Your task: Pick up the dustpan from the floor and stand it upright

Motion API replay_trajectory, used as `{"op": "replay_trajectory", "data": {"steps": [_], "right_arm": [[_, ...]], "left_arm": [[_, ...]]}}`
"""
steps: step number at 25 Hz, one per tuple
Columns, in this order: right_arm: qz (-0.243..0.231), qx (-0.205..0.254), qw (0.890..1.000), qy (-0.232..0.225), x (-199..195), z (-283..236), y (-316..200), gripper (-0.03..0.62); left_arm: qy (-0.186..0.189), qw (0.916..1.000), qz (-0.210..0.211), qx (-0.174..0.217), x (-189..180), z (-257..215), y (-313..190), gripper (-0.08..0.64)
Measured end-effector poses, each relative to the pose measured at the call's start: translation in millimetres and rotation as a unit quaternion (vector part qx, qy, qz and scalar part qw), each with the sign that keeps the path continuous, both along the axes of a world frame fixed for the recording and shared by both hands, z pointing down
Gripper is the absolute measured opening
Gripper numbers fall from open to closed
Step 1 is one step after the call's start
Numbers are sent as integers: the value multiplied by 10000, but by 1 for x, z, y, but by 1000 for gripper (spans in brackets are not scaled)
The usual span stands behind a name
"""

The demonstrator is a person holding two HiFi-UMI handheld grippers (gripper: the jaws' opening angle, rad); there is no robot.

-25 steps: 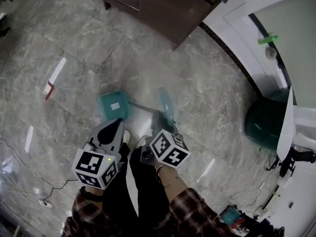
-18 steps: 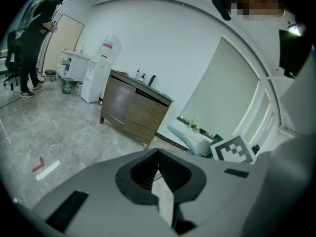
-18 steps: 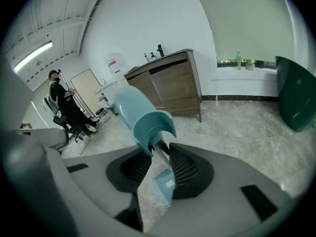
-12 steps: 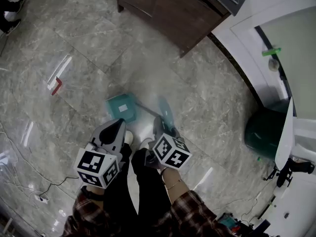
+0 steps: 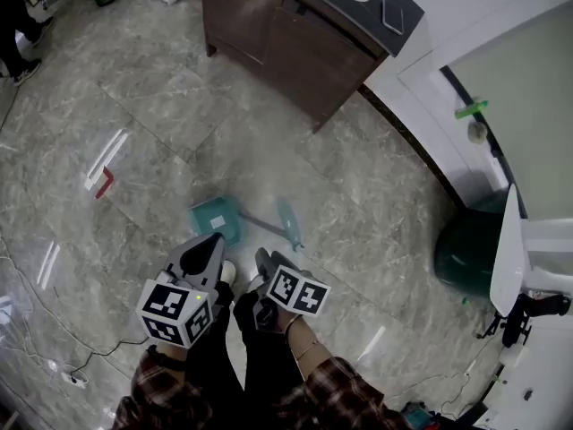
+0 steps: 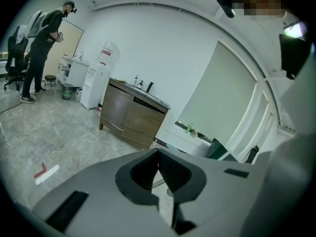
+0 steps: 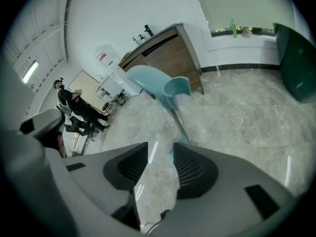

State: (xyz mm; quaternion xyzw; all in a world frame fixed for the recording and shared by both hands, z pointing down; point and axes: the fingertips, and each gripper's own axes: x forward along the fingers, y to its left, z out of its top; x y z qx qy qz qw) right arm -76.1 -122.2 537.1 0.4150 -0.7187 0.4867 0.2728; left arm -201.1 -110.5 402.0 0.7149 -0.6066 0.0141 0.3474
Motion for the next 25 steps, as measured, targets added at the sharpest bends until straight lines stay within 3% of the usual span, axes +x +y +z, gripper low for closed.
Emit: {"op": "replay_trajectory", "data": {"steps": [2,6,13,18,22,25], "right_arm": [[-277,-151,9994,-170,-3,-14,16,149],[-696,77,9958,-592,-12,-72,29,149],[-730,1235,9830,-1142,5,-210,-2,149],[-634,2227,9589,-1640,37,-313,-24,147],[-777,2897,9394,-1661,66,-368,-32,147],[-751,3158,9308,-1680,91,-395,-29,146]], "left_arm": [[10,9999,94,58,7,-16,-3,9],[-37,9992,357,148,22,-55,-7,9],[-32,9946,790,679,57,-158,-16,9],[-129,9863,1170,1158,106,-221,-15,9],[-166,9771,1499,1501,148,-255,-17,9],[-142,9734,1657,1578,173,-271,-18,9]]}}
